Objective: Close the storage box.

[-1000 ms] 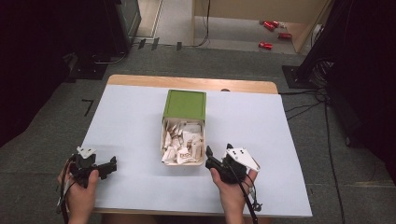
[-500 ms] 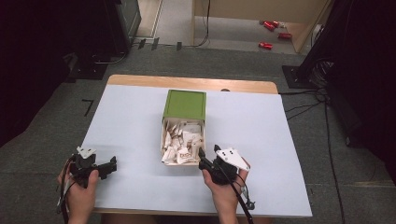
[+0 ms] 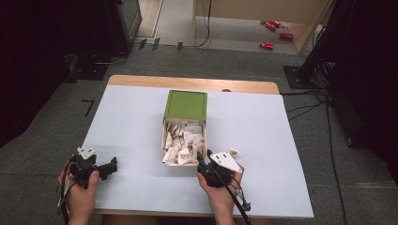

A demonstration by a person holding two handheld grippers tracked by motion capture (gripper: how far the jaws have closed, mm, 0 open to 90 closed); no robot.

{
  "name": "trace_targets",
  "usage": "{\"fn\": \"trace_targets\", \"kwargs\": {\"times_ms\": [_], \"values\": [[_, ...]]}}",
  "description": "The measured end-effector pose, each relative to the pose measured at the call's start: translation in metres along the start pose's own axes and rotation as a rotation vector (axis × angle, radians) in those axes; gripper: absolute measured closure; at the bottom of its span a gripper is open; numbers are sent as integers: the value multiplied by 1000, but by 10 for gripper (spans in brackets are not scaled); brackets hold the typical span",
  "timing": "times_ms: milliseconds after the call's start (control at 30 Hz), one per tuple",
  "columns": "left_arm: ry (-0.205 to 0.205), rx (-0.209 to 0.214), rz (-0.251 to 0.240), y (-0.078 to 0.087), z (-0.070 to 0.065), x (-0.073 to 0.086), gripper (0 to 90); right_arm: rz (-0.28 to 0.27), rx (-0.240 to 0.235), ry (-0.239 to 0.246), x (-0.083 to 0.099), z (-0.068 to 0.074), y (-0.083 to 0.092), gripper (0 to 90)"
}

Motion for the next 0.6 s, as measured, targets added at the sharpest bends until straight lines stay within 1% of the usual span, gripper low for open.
{"fn": "trace_targets", "kwargs": {"times_ms": [100,167,200,267,300,400,467,500,533,567,600], "values": [[0,0,0,0,0,0,0,13,3,14,6,3,-4,643],[0,0,0,0,0,0,0,8,6,16,7,3,-5,649],[0,0,0,0,0,0,0,5,8,7,9,4,-6,672],[0,0,0,0,0,0,0,8,18,4,11,3,-7,700],[0,0,1,0,0,0,0,12,27,7,12,2,-8,729],[0,0,1,0,0,0,0,25,31,-4,15,0,-11,747],[0,0,1,0,0,0,0,27,35,-2,15,-1,-12,751],[0,0,1,0,0,0,0,31,45,-4,16,-1,-14,762],[0,0,1,0,0,0,0,31,45,-4,16,-1,-14,762],[0,0,1,0,0,0,0,31,58,-11,17,-1,-15,790],[0,0,1,0,0,0,0,31,58,-11,17,-1,-15,790]]}}
Point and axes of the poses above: each handheld gripper's, and its own axes: y roughly backward along the jaws, x roughly out of its underside, z roughly to its left, the point moved 7 cm from there along -y, roughly forward along the jaws, and after that the axes turned 3 degrees about y, right-handed, at the moved point
